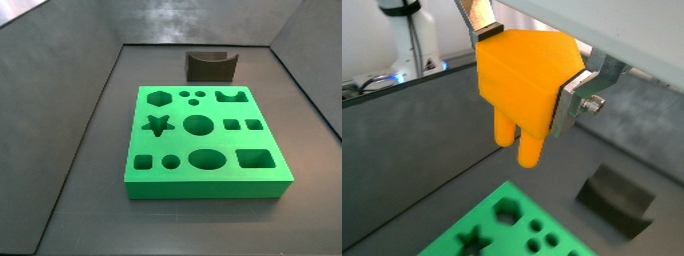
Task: Pick up the 3 prong object. Move up. Place the 3 prong object on the fixture. Regrasp the 3 prong object. Move to above the board. Insert the 3 prong object.
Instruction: Move to above the board, then insert the 3 prong object.
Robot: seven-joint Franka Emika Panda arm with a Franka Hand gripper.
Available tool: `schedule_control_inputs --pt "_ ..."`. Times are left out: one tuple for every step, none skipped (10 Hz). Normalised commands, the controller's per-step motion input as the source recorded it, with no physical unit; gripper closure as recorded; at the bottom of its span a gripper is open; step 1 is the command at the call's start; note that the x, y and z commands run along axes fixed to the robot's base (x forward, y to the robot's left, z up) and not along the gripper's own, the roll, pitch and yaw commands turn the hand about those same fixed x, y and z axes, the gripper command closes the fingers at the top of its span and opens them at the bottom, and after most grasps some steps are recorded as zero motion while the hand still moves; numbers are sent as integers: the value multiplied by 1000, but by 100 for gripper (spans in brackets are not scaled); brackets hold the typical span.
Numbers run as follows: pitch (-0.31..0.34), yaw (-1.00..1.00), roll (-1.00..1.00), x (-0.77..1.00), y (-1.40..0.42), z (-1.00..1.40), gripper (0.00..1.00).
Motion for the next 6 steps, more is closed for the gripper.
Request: schedule_control_inputs --pt "-138 -59 -719 -198 -86 -11 100" --pt "-93 -30 -458 -119 -29 -4 100" --pt "-72 -22 -300 -87 -18 -1 100" --pt "-55 -17 -202 -63 -3 -2 100" --pt "31 0 -7 0 0 -71 100" --pt "73 0 -40 0 20 -26 100"
